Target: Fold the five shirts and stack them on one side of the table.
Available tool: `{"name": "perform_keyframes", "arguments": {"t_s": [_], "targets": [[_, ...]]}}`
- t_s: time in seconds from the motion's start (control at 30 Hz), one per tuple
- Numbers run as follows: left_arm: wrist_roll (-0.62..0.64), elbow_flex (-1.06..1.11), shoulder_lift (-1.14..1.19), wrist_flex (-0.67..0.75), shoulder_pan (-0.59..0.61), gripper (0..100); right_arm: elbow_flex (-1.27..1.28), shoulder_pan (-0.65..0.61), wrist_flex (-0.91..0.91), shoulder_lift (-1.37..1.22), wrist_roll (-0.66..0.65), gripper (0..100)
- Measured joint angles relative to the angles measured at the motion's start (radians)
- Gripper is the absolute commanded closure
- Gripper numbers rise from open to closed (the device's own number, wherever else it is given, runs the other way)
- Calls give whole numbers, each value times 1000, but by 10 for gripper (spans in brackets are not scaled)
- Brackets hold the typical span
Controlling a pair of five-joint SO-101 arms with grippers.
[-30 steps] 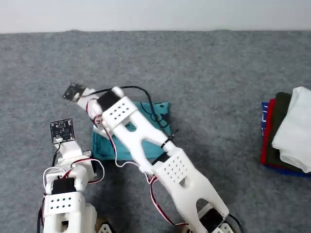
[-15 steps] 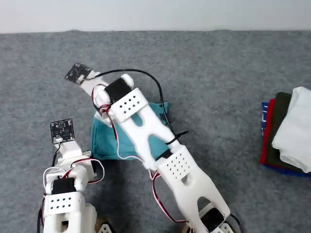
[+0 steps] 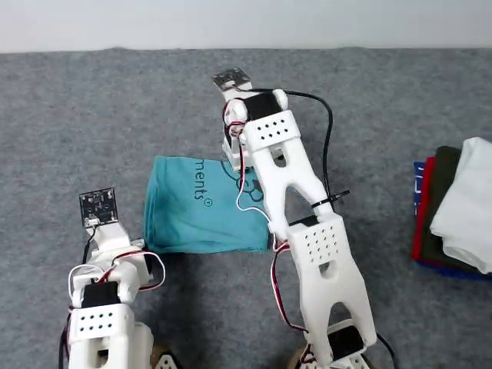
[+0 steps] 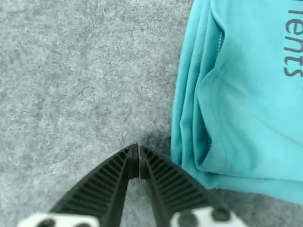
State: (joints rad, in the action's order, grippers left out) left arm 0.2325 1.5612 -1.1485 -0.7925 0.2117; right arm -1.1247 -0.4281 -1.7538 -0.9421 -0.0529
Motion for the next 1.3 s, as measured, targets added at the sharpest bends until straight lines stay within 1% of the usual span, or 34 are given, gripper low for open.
{"name": "perform_keyframes", "arguments": {"t_s": [0.13,0.2,0.27,0.43,0.53,0.63,0.73,0.8,0.93,1.07,1.13,1.23,1.3], "targets": [[0,0,0,0,0,985,2,0,0,-28,14,709],[0,0,0,0,0,985,2,0,6,-74,14,738],[0,0,0,0,0,985,2,3,17,-115,14,794],[0,0,0,0,0,985,2,12,58,-161,14,991],[0,0,0,0,0,985,2,34,61,-161,-28,988],[0,0,0,0,0,985,2,71,61,-161,-114,988],[0,0,0,0,0,985,2,126,77,-163,-247,988],[0,0,0,0,0,985,2,175,97,-163,-362,988],[0,0,0,0,0,985,-3,264,166,-163,-635,988],[0,0,0,0,0,985,-87,285,226,-180,-867,988],[0,0,0,0,0,985,-115,276,270,-181,-916,987],[0,0,0,0,0,985,-118,244,304,-181,-934,975],[0,0,0,0,0,985,-118,216,307,-183,-936,924]]}}
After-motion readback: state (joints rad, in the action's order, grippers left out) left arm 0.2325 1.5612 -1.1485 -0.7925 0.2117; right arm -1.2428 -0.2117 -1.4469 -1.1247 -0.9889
